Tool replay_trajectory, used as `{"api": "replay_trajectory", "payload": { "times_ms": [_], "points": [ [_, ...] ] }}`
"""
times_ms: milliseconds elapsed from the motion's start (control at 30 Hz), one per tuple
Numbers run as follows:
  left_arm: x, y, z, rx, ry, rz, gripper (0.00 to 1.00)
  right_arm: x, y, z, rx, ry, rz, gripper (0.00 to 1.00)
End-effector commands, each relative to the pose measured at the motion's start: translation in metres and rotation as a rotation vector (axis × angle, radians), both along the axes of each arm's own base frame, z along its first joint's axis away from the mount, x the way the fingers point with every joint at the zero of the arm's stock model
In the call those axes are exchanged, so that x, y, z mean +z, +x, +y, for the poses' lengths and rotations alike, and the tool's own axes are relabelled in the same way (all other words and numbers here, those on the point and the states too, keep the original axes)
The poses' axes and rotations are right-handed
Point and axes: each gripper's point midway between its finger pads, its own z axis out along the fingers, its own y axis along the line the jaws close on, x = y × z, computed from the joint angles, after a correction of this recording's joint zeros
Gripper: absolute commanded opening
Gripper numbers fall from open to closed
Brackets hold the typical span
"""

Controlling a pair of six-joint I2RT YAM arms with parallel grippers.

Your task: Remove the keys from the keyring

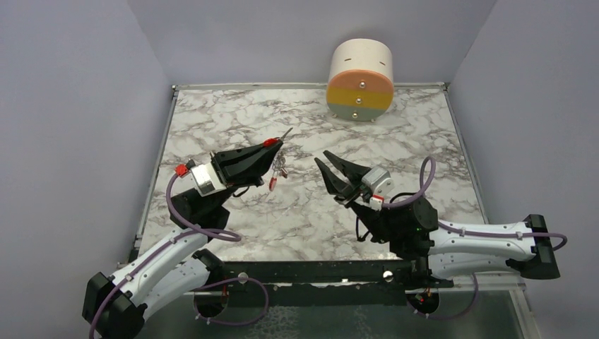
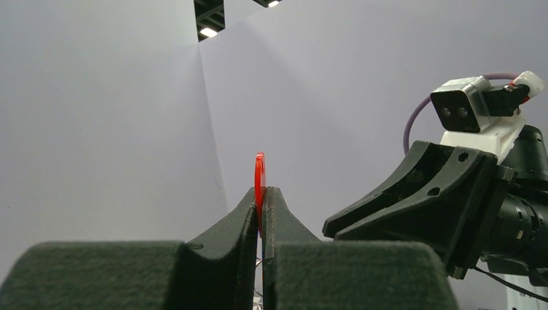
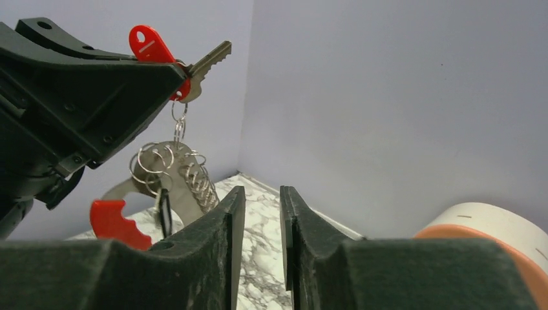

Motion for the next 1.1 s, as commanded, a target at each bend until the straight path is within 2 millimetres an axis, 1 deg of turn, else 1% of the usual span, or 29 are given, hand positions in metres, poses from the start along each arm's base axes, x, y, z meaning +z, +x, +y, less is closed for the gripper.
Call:
{"api": "replay_trajectory", "payload": {
  "times_ms": [0,33,67,267,333,400,533,667,867,1000,1067],
  "points": [
    [0.015,-0.012,0.007,-0.004,-0.022,-0.059,0.01,0.024,-0.005,0.002,0.036,0.075,-0.039,0.30],
    [0.015,-0.012,0.007,0.000,-0.023,-0.060,0.01,0.024,-0.005,0.004,0.045,0.076,-0.037,0.35],
    [0.014,-0.012,0.008,0.005,-0.021,-0.061,0.00,0.024,-0.005,0.005,0.050,0.074,-0.036,0.36],
    [0.014,-0.012,0.007,0.000,-0.016,-0.057,0.00,0.022,-0.005,0.019,0.069,0.056,-0.029,0.40],
    [0.013,-0.012,0.006,-0.002,-0.013,-0.055,0.00,0.028,-0.011,0.025,0.108,0.059,-0.050,0.45],
    [0.013,-0.012,0.006,-0.003,-0.013,-0.054,0.00,0.034,-0.018,0.031,0.160,0.058,-0.058,0.47],
    [0.012,-0.011,0.006,-0.001,-0.011,-0.052,0.00,0.046,-0.028,0.038,0.234,0.077,-0.054,0.48],
    [0.011,-0.010,0.004,-0.002,-0.008,-0.048,0.00,0.050,-0.029,0.046,0.253,0.070,-0.043,0.49],
    [0.012,-0.011,0.005,-0.002,-0.008,-0.054,0.00,0.042,-0.025,0.065,0.255,0.034,-0.011,0.49],
    [0.014,-0.014,0.006,-0.005,-0.010,-0.066,0.00,0.033,-0.021,0.071,0.240,0.017,0.005,0.49],
    [0.014,-0.015,0.006,-0.005,-0.010,-0.067,0.00,0.032,-0.020,0.072,0.231,0.015,0.006,0.49]
  ]
}}
